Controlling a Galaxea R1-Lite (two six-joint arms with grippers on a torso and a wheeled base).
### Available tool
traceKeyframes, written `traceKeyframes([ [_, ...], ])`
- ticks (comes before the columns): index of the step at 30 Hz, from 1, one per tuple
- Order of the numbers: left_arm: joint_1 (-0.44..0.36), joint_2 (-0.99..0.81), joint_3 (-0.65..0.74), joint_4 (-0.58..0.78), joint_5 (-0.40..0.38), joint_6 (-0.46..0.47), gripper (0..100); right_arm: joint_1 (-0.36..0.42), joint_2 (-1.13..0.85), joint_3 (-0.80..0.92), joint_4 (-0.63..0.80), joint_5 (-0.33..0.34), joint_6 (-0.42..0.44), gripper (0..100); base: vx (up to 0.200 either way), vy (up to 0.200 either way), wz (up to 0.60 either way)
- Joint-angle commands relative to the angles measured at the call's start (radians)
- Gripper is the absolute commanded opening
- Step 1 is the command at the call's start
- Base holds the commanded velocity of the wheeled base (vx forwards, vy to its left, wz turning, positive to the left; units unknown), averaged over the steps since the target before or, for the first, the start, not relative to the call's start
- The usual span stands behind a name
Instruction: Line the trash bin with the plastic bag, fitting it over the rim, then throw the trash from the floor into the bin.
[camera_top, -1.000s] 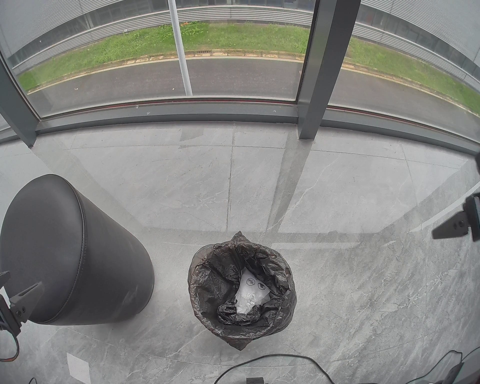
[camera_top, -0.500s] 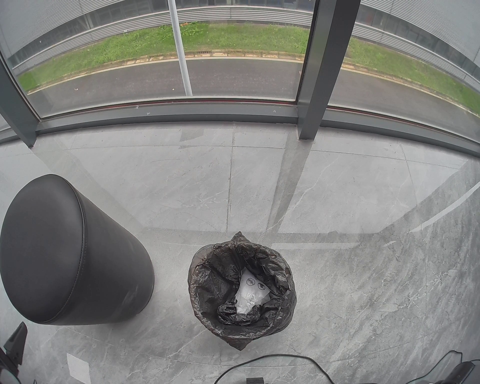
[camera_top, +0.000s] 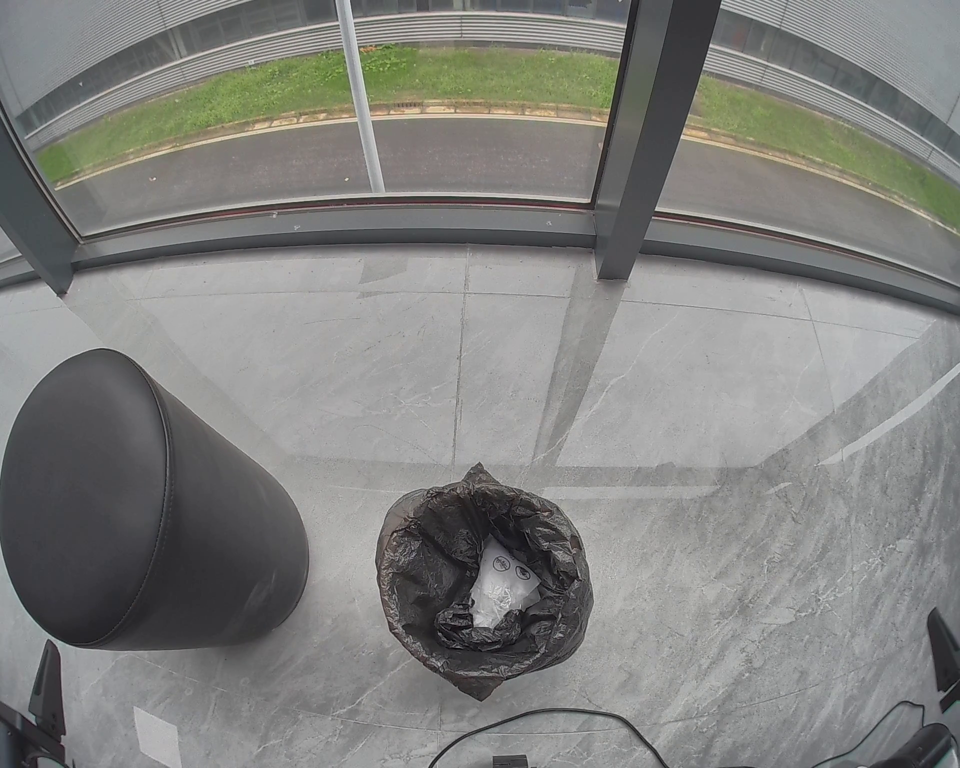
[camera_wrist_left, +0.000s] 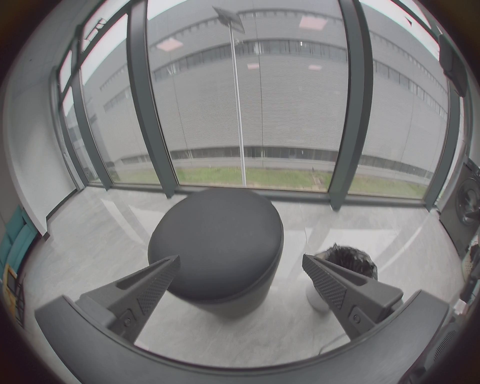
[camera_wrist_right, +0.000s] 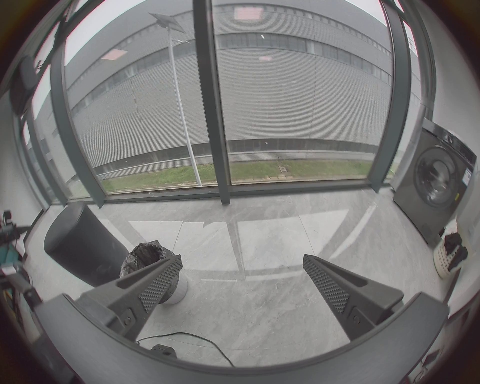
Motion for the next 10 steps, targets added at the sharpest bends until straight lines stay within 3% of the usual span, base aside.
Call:
traceKeyframes([
  [1,0.023,-0.090,0.219,-0.190,0.031,0.009,100,-0.063,-0.140,0.202,-0.117,0.125,-0.135,100,0.000,0.000,0.00],
  [10,0.023,-0.090,0.219,-0.191,-0.016,0.078,100,-0.063,-0.140,0.204,-0.126,0.142,-0.110,100,0.000,0.000,0.00],
])
